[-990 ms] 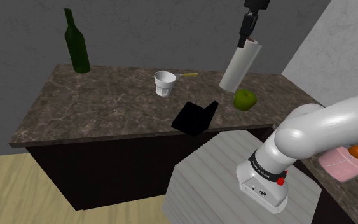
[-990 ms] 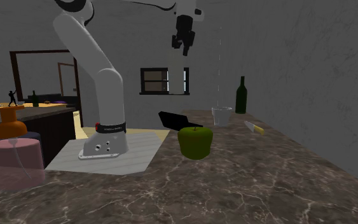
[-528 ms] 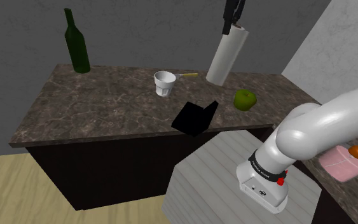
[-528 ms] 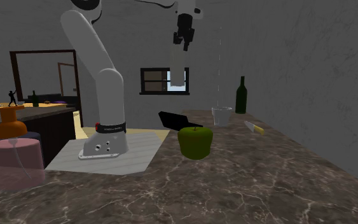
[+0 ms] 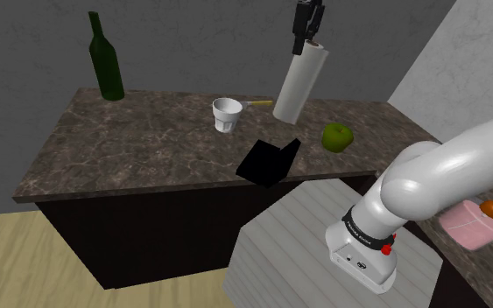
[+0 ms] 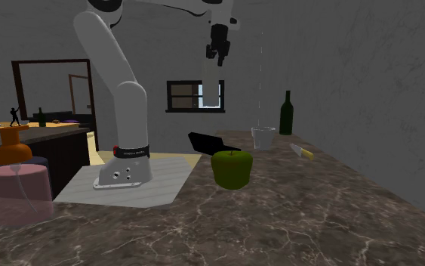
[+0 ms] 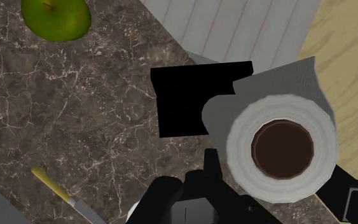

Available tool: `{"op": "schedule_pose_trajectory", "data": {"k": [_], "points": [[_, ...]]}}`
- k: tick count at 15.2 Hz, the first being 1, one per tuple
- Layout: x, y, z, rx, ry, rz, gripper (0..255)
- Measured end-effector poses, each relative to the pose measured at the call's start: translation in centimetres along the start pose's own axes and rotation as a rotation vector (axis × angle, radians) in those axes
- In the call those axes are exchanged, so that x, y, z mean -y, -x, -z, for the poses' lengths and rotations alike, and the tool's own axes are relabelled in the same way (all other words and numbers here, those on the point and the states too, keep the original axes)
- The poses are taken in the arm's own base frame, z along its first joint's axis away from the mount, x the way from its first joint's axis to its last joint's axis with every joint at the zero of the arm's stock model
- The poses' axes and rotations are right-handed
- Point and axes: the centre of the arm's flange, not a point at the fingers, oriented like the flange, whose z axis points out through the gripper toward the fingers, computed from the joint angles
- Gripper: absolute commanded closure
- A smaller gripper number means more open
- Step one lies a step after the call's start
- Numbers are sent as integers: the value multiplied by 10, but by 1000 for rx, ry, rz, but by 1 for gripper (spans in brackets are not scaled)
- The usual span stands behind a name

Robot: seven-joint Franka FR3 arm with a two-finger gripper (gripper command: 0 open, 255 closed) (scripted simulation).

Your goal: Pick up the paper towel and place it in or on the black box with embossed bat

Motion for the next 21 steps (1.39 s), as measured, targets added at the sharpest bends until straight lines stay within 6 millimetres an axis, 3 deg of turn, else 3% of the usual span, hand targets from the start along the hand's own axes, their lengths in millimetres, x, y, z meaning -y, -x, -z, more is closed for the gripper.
{"op": "schedule_pose_trajectory", "data": {"k": [21], "points": [[-9,-12,-110,0,0,0,255]]}}
